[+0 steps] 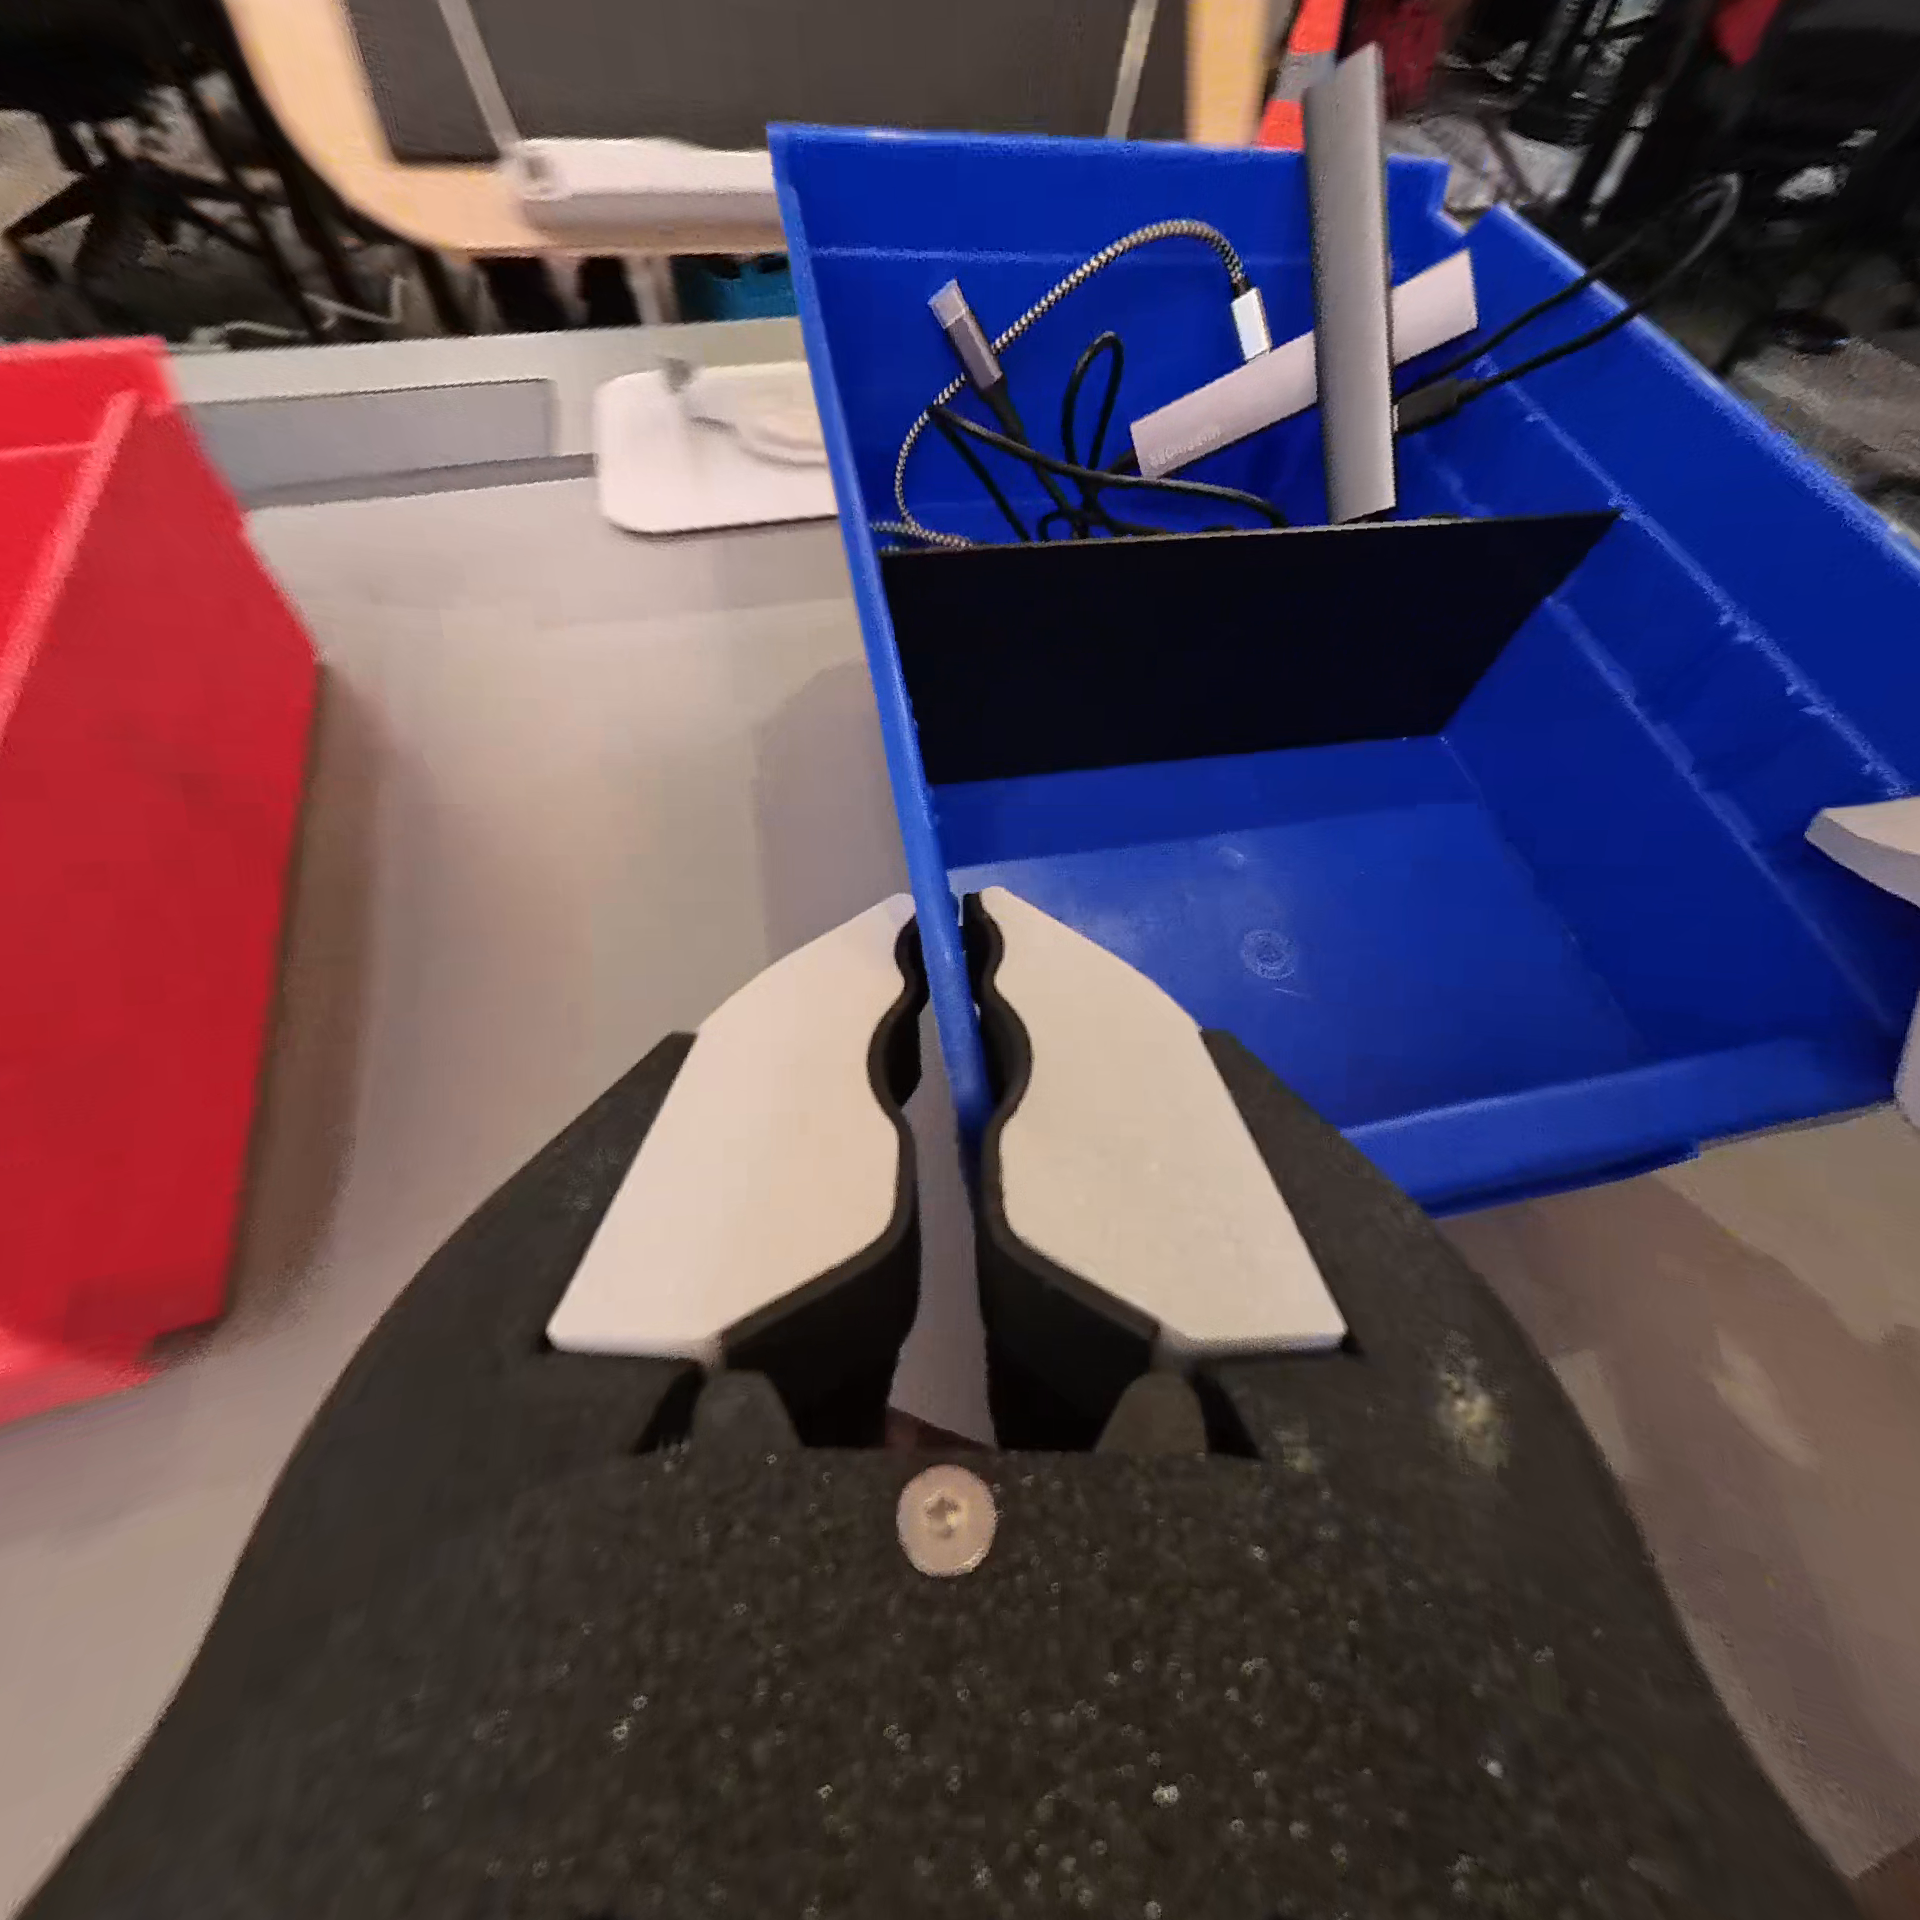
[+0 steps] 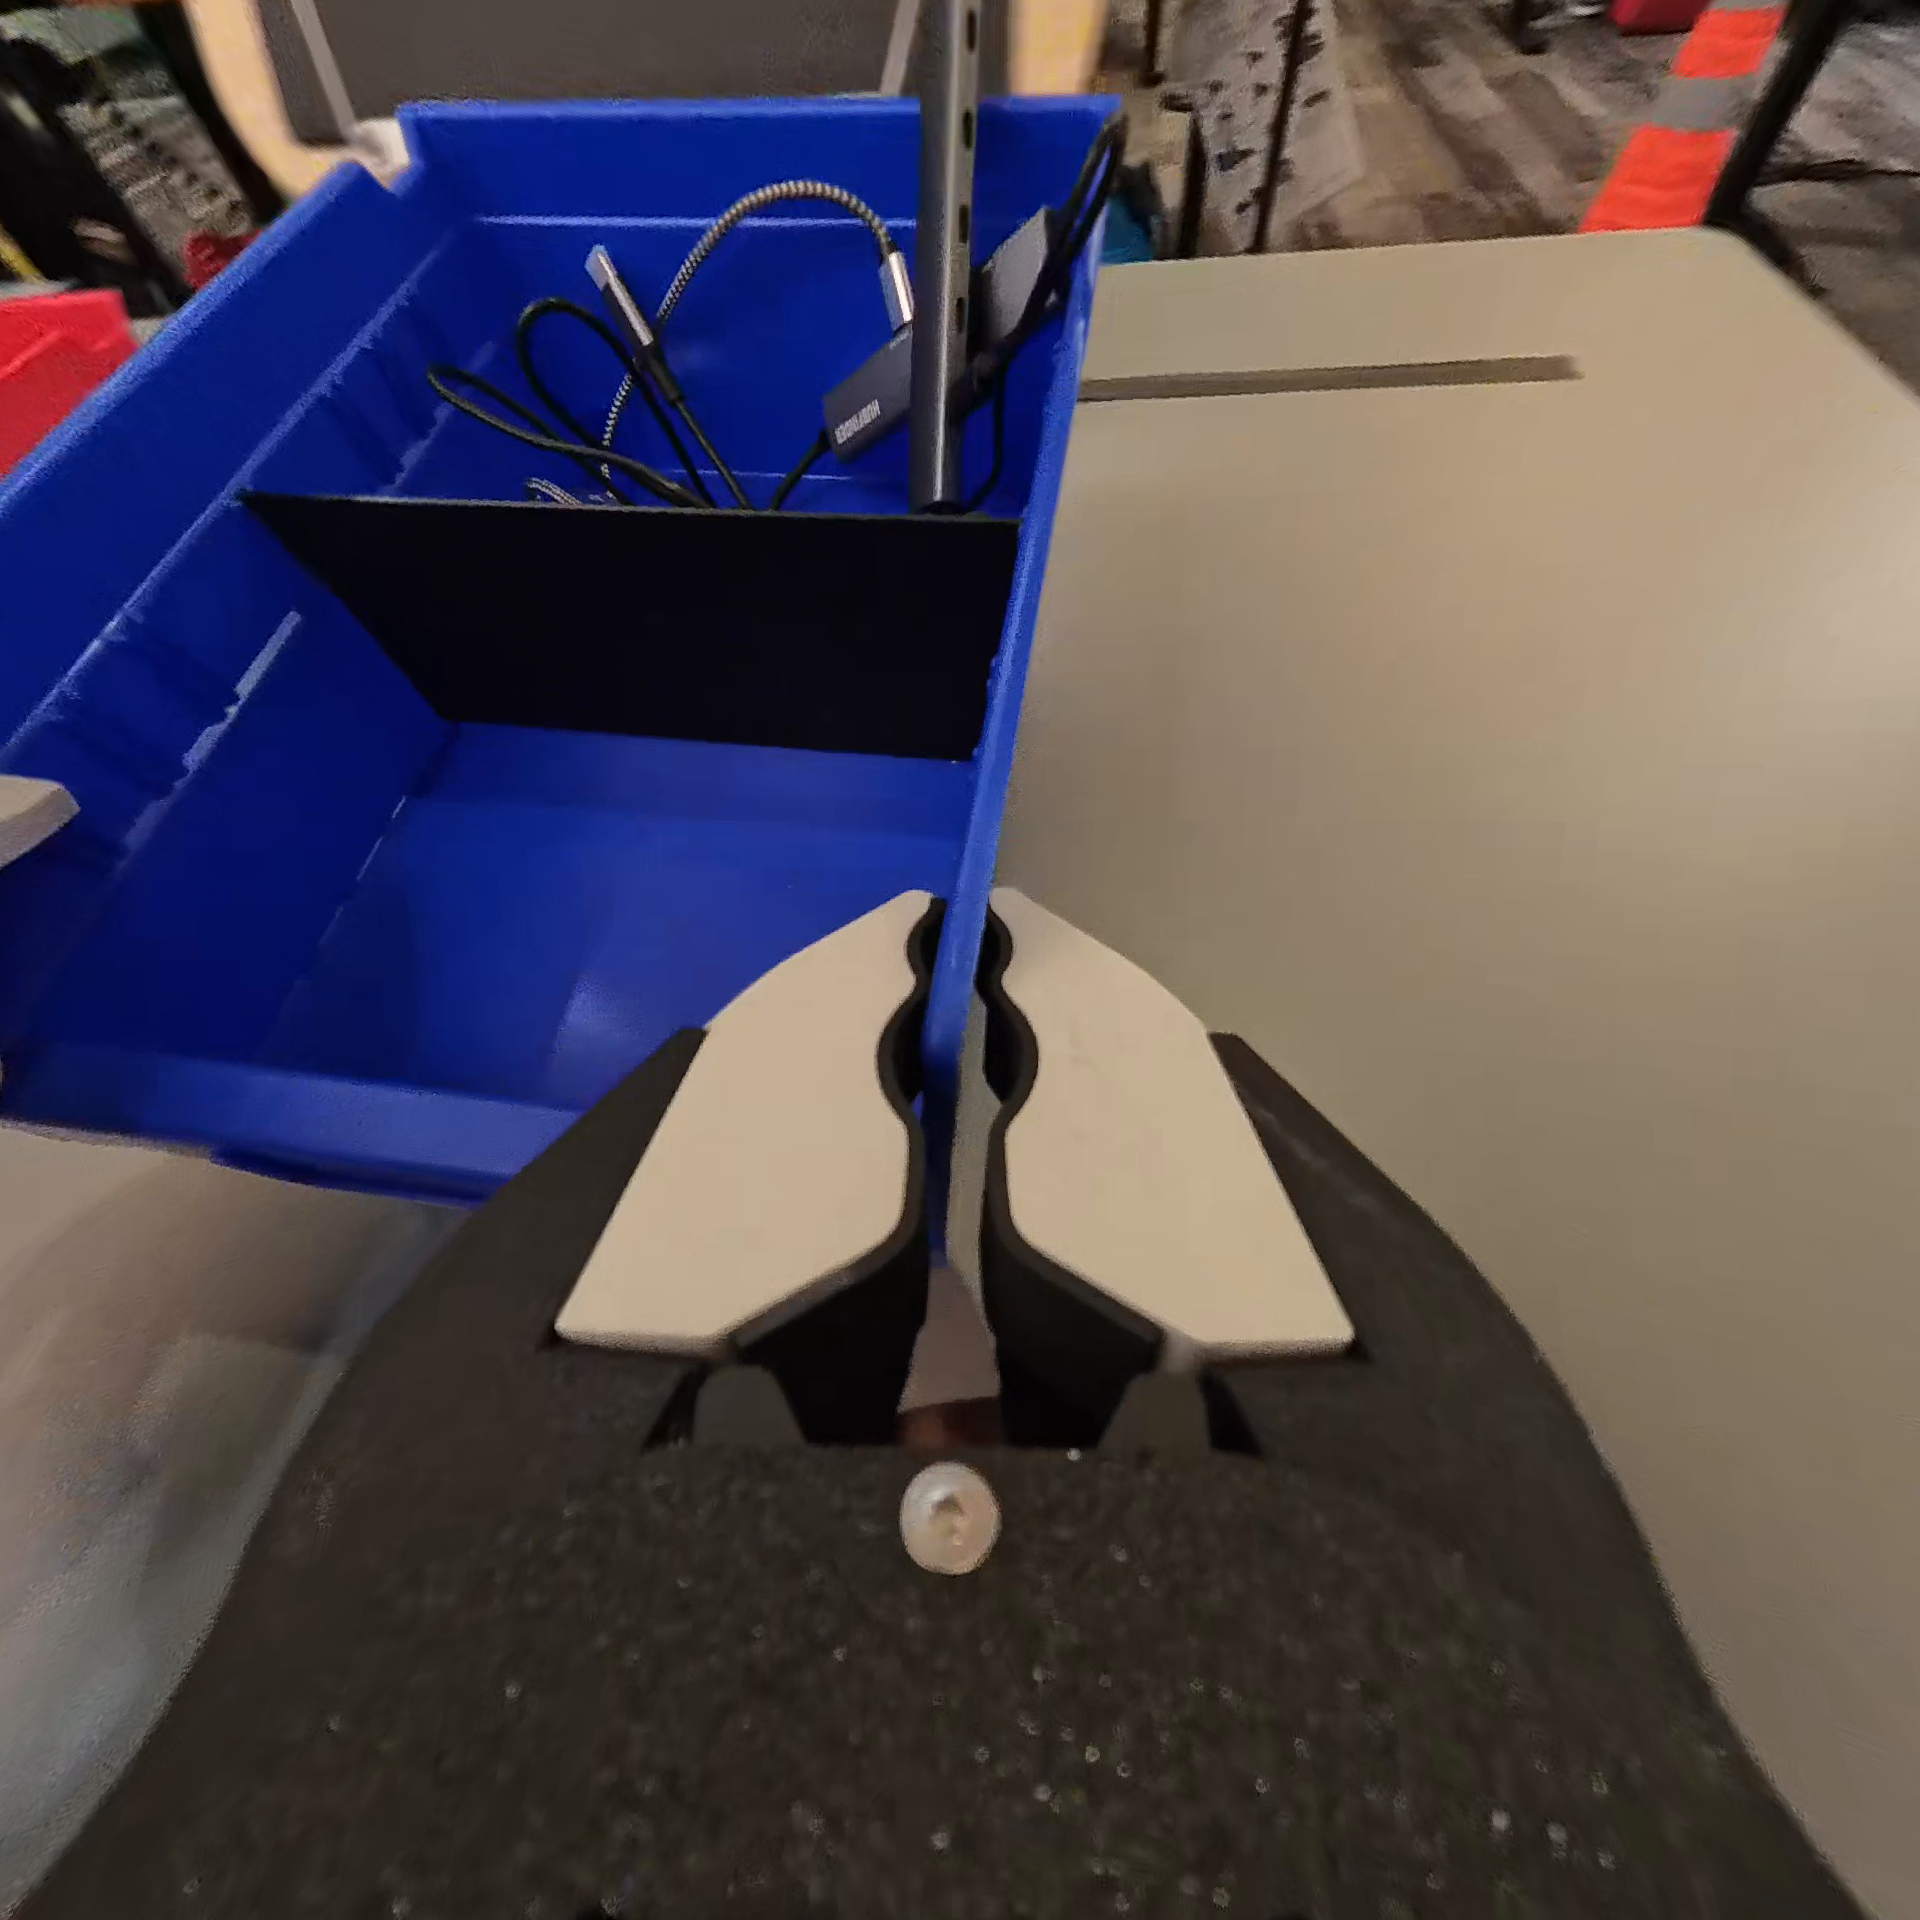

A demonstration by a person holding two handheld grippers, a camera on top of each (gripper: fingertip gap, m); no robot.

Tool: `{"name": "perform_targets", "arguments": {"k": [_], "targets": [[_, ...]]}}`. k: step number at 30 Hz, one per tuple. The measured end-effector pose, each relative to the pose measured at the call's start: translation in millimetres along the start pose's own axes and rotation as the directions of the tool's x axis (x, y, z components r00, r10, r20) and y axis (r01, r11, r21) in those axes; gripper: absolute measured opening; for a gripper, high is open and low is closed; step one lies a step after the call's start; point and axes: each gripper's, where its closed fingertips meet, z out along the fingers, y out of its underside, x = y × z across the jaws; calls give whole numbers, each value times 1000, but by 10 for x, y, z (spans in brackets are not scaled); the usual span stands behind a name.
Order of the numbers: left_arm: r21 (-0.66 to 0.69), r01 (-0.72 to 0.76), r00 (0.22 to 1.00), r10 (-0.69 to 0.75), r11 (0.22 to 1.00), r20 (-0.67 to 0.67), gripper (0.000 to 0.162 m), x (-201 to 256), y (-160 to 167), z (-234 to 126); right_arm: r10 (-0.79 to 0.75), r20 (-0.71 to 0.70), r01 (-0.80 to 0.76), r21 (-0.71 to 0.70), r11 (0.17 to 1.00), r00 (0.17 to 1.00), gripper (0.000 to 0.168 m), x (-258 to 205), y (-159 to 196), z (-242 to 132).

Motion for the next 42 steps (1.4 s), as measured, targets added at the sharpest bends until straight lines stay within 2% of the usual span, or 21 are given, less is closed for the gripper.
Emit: {"name": "perform_targets", "arguments": {"k": [4,7,12,15,17,18,20,21,23,25,26,28,29,33,37,42], "targets": [[-40,31,998,-29,999,54,5,-578,188,-55,-37,64,39,-39,998,997,4,-563,84,272],[-94,21,999,-18,995,41,6,-814,333,-6,-67,93,73,-61,995,993,5,-786,218,416],[-121,30,987,-48,992,-154,20,-726,348,-75,-44,160,55,-64,996,986,8,-793,208,436],[-80,90,968,-106,993,-227,35,-724,334,-227,-40,248,55,-55,997,968,28,-776,193,304],[-37,107,962,-112,994,-250,40,-794,318,-365,-105,275,107,5,994,956,30,-728,152,175],[-10,106,962,-105,994,-253,48,-848,309,-439,-152,283,147,37,988,947,34,-703,140,113],[44,96,969,-84,994,-231,60,-995,306,-588,-269,273,254,87,963,924,43,-629,147,9],[72,81,974,-64,994,-216,60,-1072,311,-667,-328,249,311,107,944,911,50,-570,150,-30],[104,42,983,-22,994,-183,59,-1224,335,-815,-425,216,407,125,905,879,52,-471,177,-85],[100,18,992,-6,995,-124,63,-1423,375,-941,-475,169,460,119,880,864,66,-336,189,-79],[98,18,995,-8,995,-103,60,-1521,389,-1006,-473,152,461,109,880,868,65,-267,192,-65],[104,28,998,-21,994,-64,50,-1731,395,-1129,-429,182,409,136,902,885,49,-226,161,-67],[107,22,999,-19,994,-29,50,-1870,399,-1181,-394,216,368,149,918,894,47,-225,140,-77],[77,-40,994,31,996,105,49,-2448,460,-1336,-284,261,249,162,955,922,52,-125,37,-45],[44,-87,980,77,995,185,46,-2930,493,-1327,-329,166,309,133,942,930,60,78,42,1],[-19,-48,979,50,999,200,51,-3381,563,-1069,-345,182,332,95,938,921,59,41,176,-39]]}}
